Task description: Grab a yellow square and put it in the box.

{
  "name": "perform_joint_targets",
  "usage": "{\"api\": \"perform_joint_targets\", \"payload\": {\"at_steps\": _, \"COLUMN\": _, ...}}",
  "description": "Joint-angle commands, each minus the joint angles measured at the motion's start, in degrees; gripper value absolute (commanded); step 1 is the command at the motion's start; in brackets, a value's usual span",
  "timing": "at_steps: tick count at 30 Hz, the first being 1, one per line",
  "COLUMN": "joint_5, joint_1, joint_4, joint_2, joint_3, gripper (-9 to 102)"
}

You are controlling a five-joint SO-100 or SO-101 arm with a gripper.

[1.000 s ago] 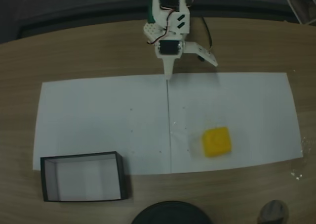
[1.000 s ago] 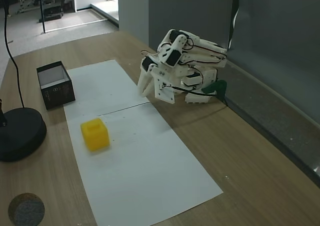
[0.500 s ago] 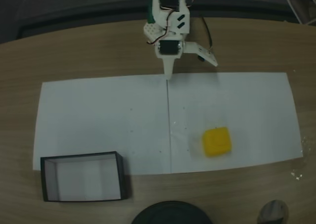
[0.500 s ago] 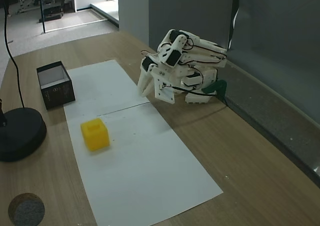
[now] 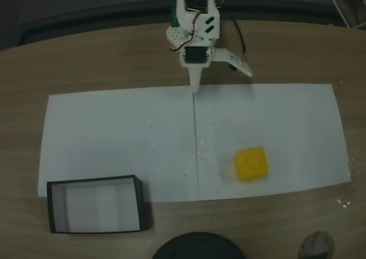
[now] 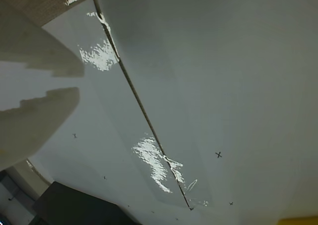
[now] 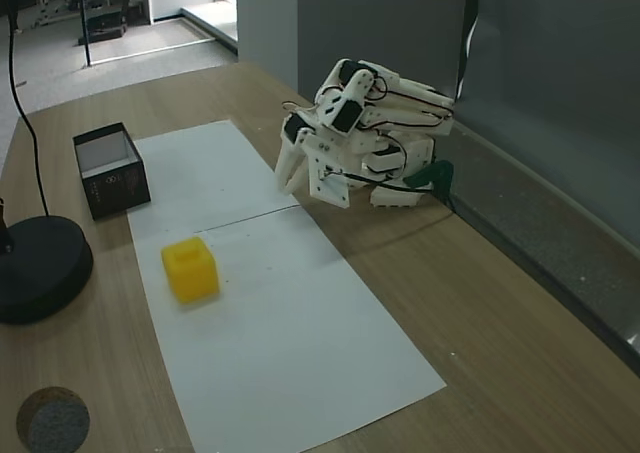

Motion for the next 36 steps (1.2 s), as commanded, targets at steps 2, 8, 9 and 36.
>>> {"api": "perform_joint_targets", "payload": {"at_steps": 2, "joint_5": 0.4, "joint_1": 0.2, "joint_4": 0.6, "joint_2": 1.1, "joint_3": -3.2, "gripper": 0}}
{"api": "perform_joint_targets", "payload": {"at_steps": 8, "joint_5": 0.4, "joint_1": 0.2, "joint_4": 0.6, "joint_2": 1.1, "joint_3": -3.2, "gripper": 0}}
{"api": "perform_joint_targets", "payload": {"at_steps": 9, "joint_5": 0.3, "joint_1": 0.0, "joint_4": 0.6, "joint_2": 1.1, "joint_3": -3.2, "gripper": 0}}
{"api": "perform_joint_targets", "payload": {"at_steps": 36, "joint_5": 0.4, "joint_1": -33.6, "joint_4": -26.6, "joint_2": 1.1, "joint_3": -6.5, "gripper": 0}}
